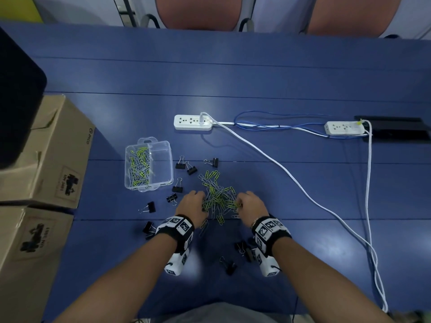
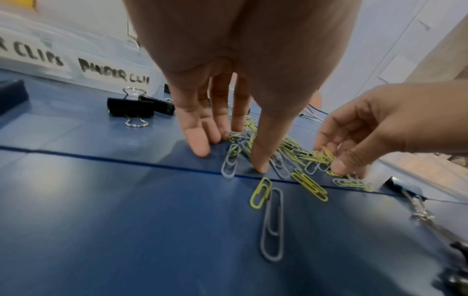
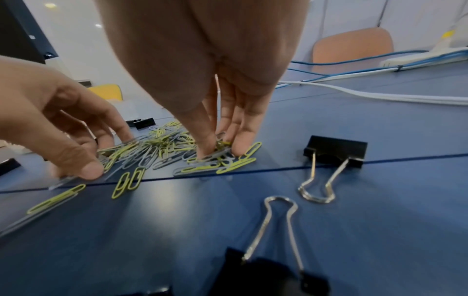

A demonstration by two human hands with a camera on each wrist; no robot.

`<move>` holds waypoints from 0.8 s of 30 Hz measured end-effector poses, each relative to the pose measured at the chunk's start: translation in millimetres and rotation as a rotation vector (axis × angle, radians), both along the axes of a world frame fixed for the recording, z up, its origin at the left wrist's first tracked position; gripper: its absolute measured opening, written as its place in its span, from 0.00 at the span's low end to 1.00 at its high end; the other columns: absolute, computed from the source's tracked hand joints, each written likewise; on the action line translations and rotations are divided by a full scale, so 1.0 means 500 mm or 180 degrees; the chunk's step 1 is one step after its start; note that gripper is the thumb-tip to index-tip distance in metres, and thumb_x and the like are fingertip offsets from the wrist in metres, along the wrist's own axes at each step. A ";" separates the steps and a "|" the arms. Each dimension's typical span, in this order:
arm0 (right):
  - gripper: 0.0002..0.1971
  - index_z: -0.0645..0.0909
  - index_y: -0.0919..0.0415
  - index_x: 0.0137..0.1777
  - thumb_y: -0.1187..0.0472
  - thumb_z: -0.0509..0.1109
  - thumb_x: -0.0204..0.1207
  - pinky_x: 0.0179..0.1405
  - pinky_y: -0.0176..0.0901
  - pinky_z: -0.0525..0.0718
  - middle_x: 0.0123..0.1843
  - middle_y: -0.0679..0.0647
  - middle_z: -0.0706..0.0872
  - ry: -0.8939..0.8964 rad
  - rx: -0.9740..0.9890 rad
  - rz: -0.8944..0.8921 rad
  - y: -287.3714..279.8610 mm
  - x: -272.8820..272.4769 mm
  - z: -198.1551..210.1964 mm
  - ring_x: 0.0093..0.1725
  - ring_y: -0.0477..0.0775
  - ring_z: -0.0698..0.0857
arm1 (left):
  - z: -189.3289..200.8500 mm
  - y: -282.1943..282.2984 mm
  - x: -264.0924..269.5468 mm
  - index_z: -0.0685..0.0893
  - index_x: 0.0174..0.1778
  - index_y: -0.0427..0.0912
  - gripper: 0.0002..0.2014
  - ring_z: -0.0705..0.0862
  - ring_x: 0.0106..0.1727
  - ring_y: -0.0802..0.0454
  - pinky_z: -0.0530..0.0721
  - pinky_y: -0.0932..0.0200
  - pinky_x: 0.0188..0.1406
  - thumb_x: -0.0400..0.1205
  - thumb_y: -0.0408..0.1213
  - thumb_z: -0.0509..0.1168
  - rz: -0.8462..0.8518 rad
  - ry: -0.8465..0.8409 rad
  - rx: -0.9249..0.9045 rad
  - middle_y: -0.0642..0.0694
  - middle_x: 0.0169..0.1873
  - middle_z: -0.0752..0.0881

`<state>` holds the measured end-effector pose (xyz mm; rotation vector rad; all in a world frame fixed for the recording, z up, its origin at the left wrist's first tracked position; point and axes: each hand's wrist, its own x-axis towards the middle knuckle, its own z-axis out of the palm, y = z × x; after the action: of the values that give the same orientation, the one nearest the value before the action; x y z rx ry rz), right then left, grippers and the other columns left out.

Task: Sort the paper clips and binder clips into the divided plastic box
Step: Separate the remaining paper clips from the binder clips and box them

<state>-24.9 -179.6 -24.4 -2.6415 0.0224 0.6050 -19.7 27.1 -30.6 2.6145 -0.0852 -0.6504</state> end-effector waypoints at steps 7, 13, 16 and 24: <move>0.10 0.86 0.62 0.49 0.72 0.66 0.73 0.48 0.46 0.83 0.51 0.59 0.85 0.0071 0.0129 -0.0046 -0.003 0.004 0.002 0.50 0.60 0.83 | 0.011 -0.006 0.013 0.79 0.40 0.42 0.12 0.82 0.39 0.42 0.79 0.56 0.35 0.68 0.30 0.75 0.0210 0.0084 -0.0382 0.46 0.37 0.83; 0.10 0.87 0.62 0.44 0.72 0.65 0.71 0.46 0.45 0.84 0.48 0.58 0.88 0.0180 0.0252 -0.0099 -0.003 0.006 0.011 0.48 0.60 0.85 | 0.021 0.000 0.015 0.86 0.33 0.48 0.10 0.84 0.34 0.53 0.81 0.63 0.35 0.66 0.32 0.80 0.0536 0.0297 -0.0609 0.53 0.30 0.85; 0.07 0.87 0.58 0.40 0.70 0.71 0.71 0.46 0.48 0.88 0.42 0.55 0.89 0.0259 0.0480 -0.0369 -0.014 0.007 0.016 0.43 0.55 0.87 | 0.035 0.014 0.017 0.86 0.30 0.49 0.11 0.81 0.29 0.60 0.76 0.66 0.32 0.65 0.33 0.82 0.0589 0.0327 -0.0771 0.55 0.26 0.84; 0.06 0.87 0.58 0.40 0.70 0.76 0.71 0.39 0.34 0.83 0.36 0.50 0.87 0.0108 0.1205 -0.0861 -0.013 0.029 0.065 0.37 0.45 0.85 | 0.086 0.074 0.030 0.87 0.31 0.49 0.11 0.82 0.30 0.58 0.77 0.65 0.31 0.65 0.34 0.83 0.0856 0.0021 -0.1105 0.49 0.29 0.87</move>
<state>-10.4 -186.3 8.1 -2.2133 0.2464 0.5047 -4.6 64.2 12.6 2.2368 0.1416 -0.4985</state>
